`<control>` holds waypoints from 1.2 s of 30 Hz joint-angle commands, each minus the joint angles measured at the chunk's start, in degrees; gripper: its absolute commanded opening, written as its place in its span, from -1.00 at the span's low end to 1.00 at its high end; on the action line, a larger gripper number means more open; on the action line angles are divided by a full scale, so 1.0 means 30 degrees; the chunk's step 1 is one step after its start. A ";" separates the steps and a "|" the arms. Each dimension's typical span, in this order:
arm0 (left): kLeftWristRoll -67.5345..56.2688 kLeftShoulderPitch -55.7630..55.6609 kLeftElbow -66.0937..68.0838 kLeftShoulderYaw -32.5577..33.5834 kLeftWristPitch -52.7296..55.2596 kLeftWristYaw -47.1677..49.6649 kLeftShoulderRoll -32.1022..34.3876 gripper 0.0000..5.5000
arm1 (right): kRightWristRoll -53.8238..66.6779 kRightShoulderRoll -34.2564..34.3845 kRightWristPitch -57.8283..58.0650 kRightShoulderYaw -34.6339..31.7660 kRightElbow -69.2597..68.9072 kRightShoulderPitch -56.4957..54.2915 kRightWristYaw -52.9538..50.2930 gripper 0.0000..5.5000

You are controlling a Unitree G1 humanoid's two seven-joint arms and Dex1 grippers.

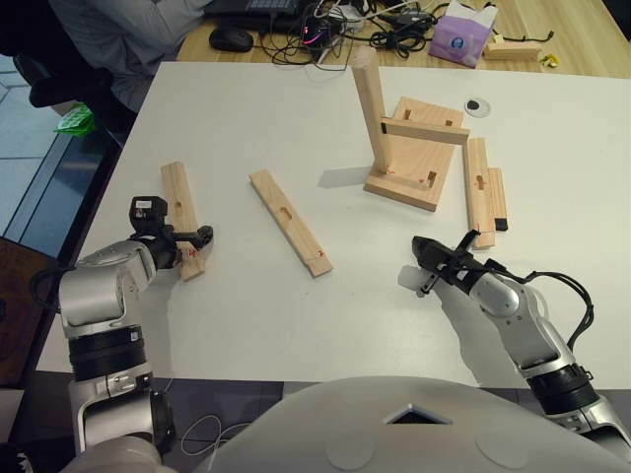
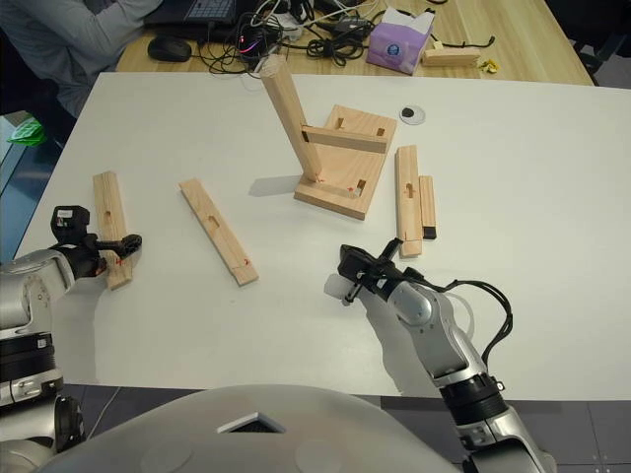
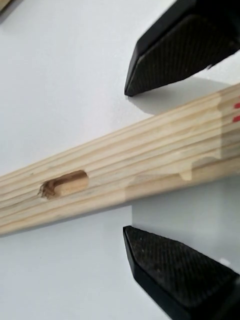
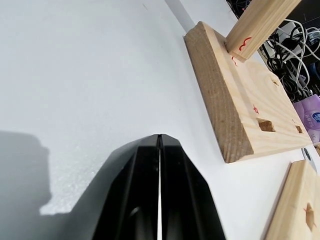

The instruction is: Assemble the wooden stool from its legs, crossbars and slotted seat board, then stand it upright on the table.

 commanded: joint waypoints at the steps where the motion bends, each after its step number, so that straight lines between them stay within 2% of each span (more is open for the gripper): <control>1: -0.0517 0.2098 0.0483 -0.0679 0.0872 -0.0383 -0.0874 0.55 | 0.0076 -0.0084 -0.0080 -0.0091 -0.0067 -0.0176 0.0180 -1.00; 12: -0.0425 0.3743 0.0400 -0.1233 -0.1518 0.0622 -0.2477 -0.01 | 0.0488 -0.0129 -0.0719 -0.0367 0.0159 -0.0817 0.0337 -1.00; 17: 0.0032 0.4039 -0.0664 -0.1758 -0.5823 0.1289 -0.3727 -0.26 | 0.0730 0.0051 -0.1297 -0.1206 0.0406 -0.1689 -0.0329 -1.00; 23: 0.0083 0.3925 -0.1068 -0.1722 -1.0810 0.2060 -0.5688 -0.26 | 0.2507 0.0292 -0.2123 -0.2845 0.0418 -0.3573 -0.0365 -1.00; 27: -0.0105 0.3190 -0.2257 -0.1060 -1.5546 0.2641 -0.7075 -0.26 | 0.6348 0.0979 -0.0593 -0.3850 -0.0819 -0.4150 0.1376 -1.00; 32: 0.0618 0.1535 -0.3621 -0.1572 -2.0052 0.2486 -0.7025 -0.26 | 1.3844 0.1823 0.4678 -0.6014 -0.4245 -0.6262 0.3012 -1.00; 36: 0.2071 0.0050 -0.4141 -0.1952 -2.2028 0.2920 -0.6572 -0.26 | 1.9253 0.2715 0.8256 -0.7309 -0.5036 -0.9799 0.2935 -0.75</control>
